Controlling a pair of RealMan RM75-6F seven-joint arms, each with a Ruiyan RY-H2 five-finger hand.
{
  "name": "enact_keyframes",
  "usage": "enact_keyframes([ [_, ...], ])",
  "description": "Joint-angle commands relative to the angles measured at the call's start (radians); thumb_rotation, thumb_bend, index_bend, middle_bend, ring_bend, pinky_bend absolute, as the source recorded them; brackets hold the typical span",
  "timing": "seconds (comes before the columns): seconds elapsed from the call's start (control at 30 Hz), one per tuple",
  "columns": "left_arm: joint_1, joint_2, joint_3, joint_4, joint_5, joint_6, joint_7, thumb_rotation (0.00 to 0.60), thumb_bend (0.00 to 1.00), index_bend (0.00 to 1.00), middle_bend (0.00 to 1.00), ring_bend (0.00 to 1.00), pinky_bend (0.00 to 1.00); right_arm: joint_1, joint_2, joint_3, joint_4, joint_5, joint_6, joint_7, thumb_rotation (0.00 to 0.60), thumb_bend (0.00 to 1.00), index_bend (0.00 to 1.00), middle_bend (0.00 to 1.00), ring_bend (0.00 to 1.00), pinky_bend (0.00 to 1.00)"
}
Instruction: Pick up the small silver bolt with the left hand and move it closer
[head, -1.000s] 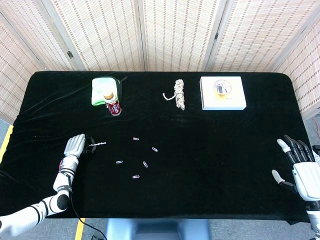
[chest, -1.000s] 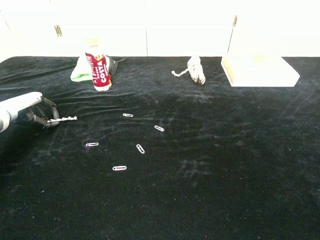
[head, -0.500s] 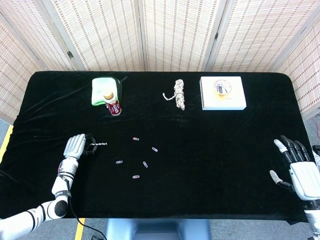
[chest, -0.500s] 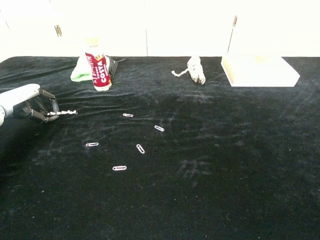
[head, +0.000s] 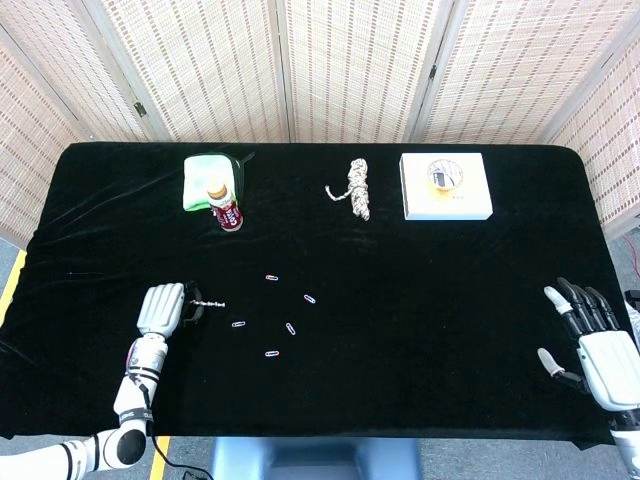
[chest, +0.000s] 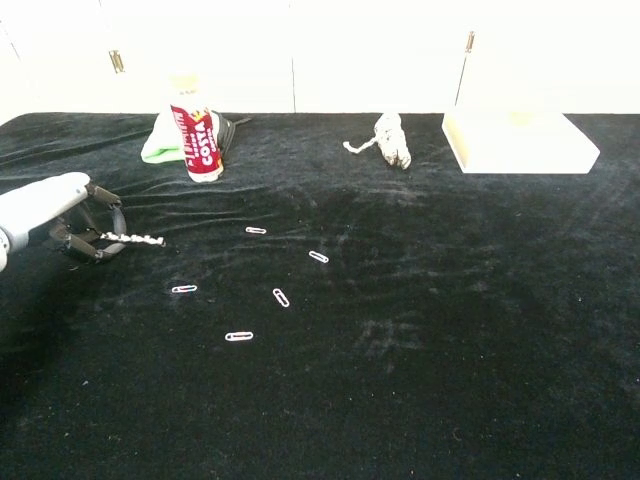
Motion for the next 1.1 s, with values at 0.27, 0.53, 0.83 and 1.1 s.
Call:
enact_keyframes([
  [0.27, 0.010, -0.037, 0.014, -0.006, 0.001, 0.019, 0.041, 0.600, 0.60, 0.83, 1.00, 1.00, 1.00, -0.083, 0.040, -0.063, 0.100, -0.173, 0.236, 0.223, 0.600, 0.33, 0.00, 0.00, 0.00, 0.00],
  [0.53, 0.006, -0.083, 0.022, 0.025, -0.006, 0.001, 0.056, 0.600, 0.60, 0.83, 1.00, 1.00, 1.00, -0.096, 0.025, -0.070, 0.146, -0.199, 0.283, 0.259, 0.600, 0.33, 0.00, 0.00, 0.00, 0.00],
  [0.83, 0.001, -0.122, 0.027, 0.037, 0.003, -0.001, 0.080, 0.600, 0.60, 0.83, 1.00, 1.00, 1.00, -0.096, 0.020, -0.063, 0.144, -0.185, 0.286, 0.250, 0.600, 0.33, 0.00, 0.00, 0.00, 0.00],
  [1.1, 0.015, -0.122, 0.033, 0.024, 0.008, 0.017, 0.102, 0.600, 0.60, 0.83, 1.00, 1.00, 1.00, -0.094, 0.020, -0.065, 0.140, -0.183, 0.278, 0.243, 0.600, 0.33, 0.00, 0.00, 0.00, 0.00],
])
